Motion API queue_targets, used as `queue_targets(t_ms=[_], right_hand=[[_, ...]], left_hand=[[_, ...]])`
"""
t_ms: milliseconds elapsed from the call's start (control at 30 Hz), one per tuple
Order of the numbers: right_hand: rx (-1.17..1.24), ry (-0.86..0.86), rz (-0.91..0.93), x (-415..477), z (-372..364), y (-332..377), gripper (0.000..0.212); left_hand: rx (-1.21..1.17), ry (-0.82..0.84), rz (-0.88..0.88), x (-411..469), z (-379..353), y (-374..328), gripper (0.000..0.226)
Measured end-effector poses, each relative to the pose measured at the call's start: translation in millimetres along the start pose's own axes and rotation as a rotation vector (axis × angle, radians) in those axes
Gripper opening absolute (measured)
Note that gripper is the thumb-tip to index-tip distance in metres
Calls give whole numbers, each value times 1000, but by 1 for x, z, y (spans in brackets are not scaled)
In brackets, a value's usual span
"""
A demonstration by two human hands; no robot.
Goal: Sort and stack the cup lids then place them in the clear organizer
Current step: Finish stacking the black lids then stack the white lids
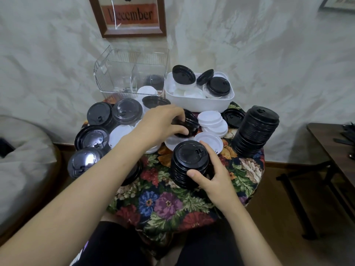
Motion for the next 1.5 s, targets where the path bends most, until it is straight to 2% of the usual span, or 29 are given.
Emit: queue_targets(t_ms=[67,167,300,367,433,533,833,1033,1200,1367,1500], right_hand=[[0,4,6,0,0,2,73],[14,7,5,-1,0,4,69],[14,3,9,-1,0,4,69],[21,4,9,0,-1,5,70],[24,8,19,0,-1,6,73],[19,12,44,-1,-1,9,74],[6,0,49,-2,0,11,72],[23,2,33,-1,0,8,68],[33,8,26,-2,0,5,72],[44,-23,-43,-3,4,0,106],[46,0,0,-3,1,5,94]], left_hand=[[-92,-34,46,-4,6,2,25],[-291,-176,117,-16,19,5,15],[-846,-355,196,-42,25,-2,15],[-995,-356,274,-54,17,-3,2],[-1036,-298,333,-63,4,-3,12],[-973,-205,365,-71,-16,-3,18],[-668,-208,383,-87,-33,4,12],[-635,-231,408,-102,-37,5,10],[-647,-166,378,-101,-40,-6,31],[-634,-108,338,-95,-40,-9,57],[-638,-113,330,-94,-40,-8,60]])
Point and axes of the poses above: each hand's wrist, its own x-axis towards the middle knuckle, its own z-axis out of the back of the hand, y = z × x, the point moved 6 cm from there along x, towards the middle knuckle, and after that the axes turned 1 degree about x, right-handed, at the moved point
